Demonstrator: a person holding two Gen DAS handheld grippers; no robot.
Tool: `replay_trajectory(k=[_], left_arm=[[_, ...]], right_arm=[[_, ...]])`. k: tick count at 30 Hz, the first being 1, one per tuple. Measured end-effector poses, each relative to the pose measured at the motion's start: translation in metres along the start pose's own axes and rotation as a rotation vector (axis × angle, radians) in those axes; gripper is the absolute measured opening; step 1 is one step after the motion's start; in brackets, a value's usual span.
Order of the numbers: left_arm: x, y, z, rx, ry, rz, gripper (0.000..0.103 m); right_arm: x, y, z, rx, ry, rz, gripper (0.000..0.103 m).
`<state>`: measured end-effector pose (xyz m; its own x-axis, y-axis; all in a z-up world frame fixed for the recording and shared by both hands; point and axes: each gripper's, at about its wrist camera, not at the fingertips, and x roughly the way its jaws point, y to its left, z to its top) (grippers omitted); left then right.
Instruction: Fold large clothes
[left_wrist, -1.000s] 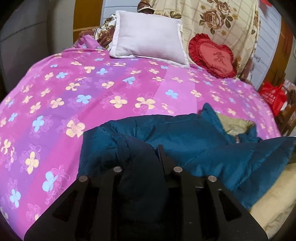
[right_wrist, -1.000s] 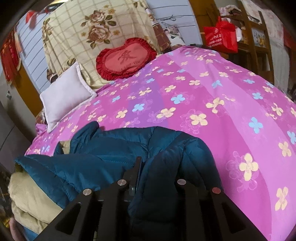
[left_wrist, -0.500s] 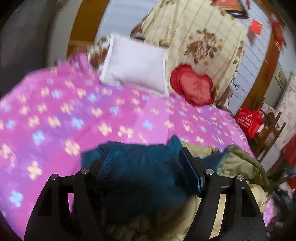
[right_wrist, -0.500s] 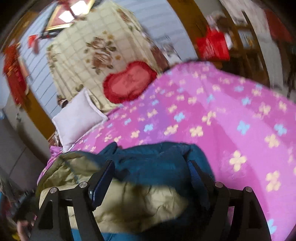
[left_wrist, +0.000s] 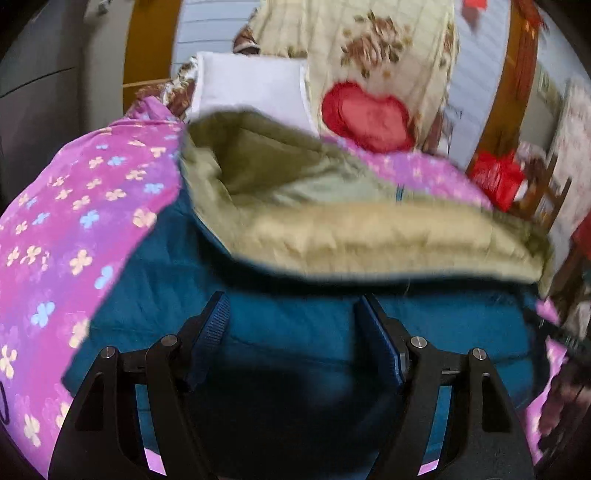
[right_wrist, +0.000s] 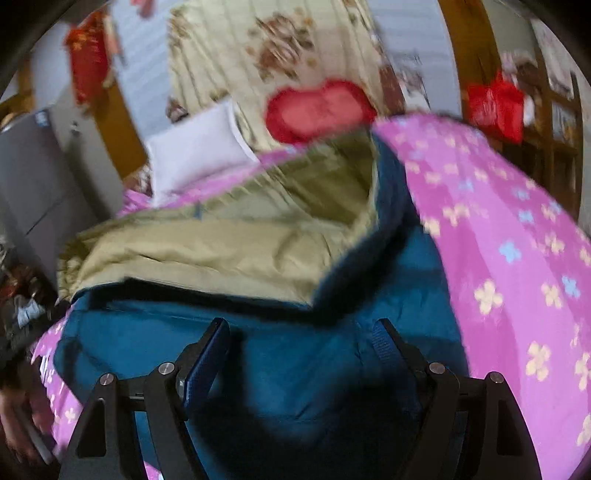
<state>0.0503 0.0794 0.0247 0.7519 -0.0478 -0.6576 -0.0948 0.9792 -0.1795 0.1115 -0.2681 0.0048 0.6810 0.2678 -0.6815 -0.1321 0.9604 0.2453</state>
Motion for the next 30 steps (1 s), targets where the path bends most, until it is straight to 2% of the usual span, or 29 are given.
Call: replay_trajectory(k=[3, 8, 11, 13, 16, 21, 23, 26, 29, 30], left_arm=[[0.013, -0.006, 0.014, 0.014, -0.016, 0.043, 0.072], [0.039, 0.002, 0.067, -0.058, -0.045, -0.004, 0.072], [0.049, 0.009, 0.080, -0.071, -0.070, -0.024, 0.072], [0.055, 0.016, 0.079, -0.076, -0.060, -0.004, 0.072], [0.058, 0.024, 0.074, -0.067, -0.042, 0.028, 0.072], [0.060, 0.040, 0.075, -0.131, -0.025, 0.032, 0.072], [0.062, 0.041, 0.077, -0.144, -0.020, 0.021, 0.072], [0.072, 0.030, 0.090, -0.107, -0.009, 0.001, 0.072], [0.091, 0.023, 0.101, -0.062, 0.031, 0.032, 0.073], [0.099, 0.025, 0.101, -0.066, 0.048, 0.052, 0.073]], right_arm=[[0.007, 0.004, 0.009, 0.006, -0.006, -0.009, 0.078], [0.017, 0.013, 0.046, 0.024, -0.082, -0.020, 0.078], [0.017, 0.008, 0.064, 0.054, -0.149, 0.004, 0.078], [0.020, 0.001, 0.069, 0.113, -0.164, 0.022, 0.078], [0.029, -0.007, 0.071, 0.162, -0.125, 0.029, 0.078], [0.024, 0.004, 0.068, 0.122, -0.094, -0.019, 0.079], [0.024, 0.016, 0.071, 0.059, -0.088, -0.034, 0.089], [0.040, 0.035, 0.078, -0.054, -0.048, -0.048, 0.090], [0.065, 0.028, 0.089, -0.034, 0.015, -0.061, 0.091], [0.074, 0.021, 0.089, -0.013, 0.046, -0.071, 0.099]])
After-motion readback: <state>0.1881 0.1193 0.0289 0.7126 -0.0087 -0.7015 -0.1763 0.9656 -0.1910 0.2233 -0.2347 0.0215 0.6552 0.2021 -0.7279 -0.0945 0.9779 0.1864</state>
